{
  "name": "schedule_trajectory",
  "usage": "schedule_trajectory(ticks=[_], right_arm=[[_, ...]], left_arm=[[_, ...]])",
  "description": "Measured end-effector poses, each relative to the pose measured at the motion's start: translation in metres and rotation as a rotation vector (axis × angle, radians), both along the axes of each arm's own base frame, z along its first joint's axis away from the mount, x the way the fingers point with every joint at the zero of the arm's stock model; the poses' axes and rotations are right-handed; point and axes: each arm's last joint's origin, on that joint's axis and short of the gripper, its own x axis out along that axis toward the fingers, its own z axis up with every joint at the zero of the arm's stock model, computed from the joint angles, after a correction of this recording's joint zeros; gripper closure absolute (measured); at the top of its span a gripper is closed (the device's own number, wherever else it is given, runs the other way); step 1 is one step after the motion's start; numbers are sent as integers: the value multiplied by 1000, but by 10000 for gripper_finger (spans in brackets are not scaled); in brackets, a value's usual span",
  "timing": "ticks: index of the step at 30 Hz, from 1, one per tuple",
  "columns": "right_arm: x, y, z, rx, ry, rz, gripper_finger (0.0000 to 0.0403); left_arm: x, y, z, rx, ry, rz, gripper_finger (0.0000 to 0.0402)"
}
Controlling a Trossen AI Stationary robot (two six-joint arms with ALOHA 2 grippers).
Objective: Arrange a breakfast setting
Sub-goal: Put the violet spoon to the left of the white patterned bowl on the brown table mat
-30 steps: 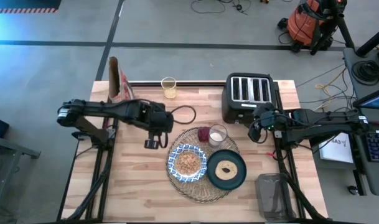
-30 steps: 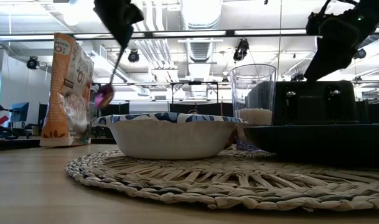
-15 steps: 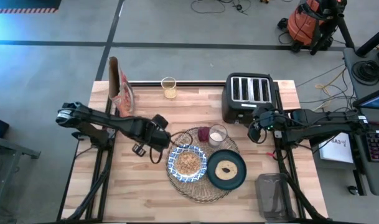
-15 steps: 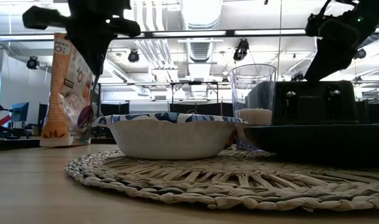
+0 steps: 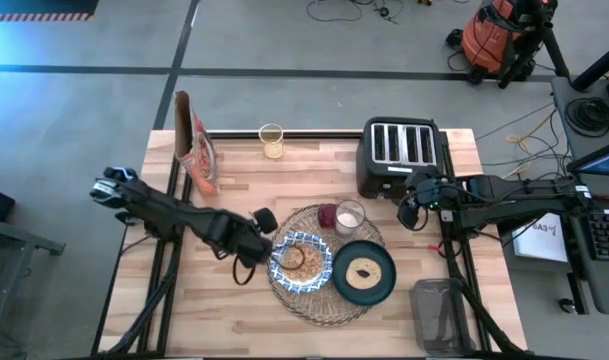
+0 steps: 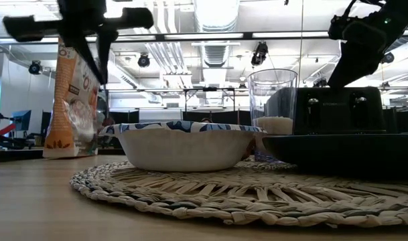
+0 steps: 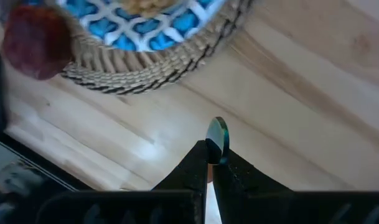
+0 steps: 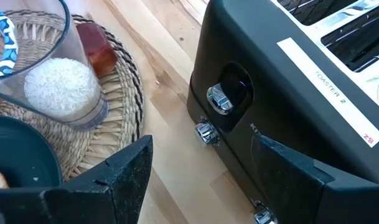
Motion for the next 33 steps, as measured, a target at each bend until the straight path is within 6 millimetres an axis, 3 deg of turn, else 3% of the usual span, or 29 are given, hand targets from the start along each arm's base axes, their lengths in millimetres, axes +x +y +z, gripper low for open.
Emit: schedule_trajectory(ticks=[8,33], right_arm=[[0,0,0,0,-3,0,142],[0,0,0,-1,-6,-1,142]], left_arm=[[-4,-22,-24,128,77,-146,402],[-3,-80,-93,300,376,-533,401]])
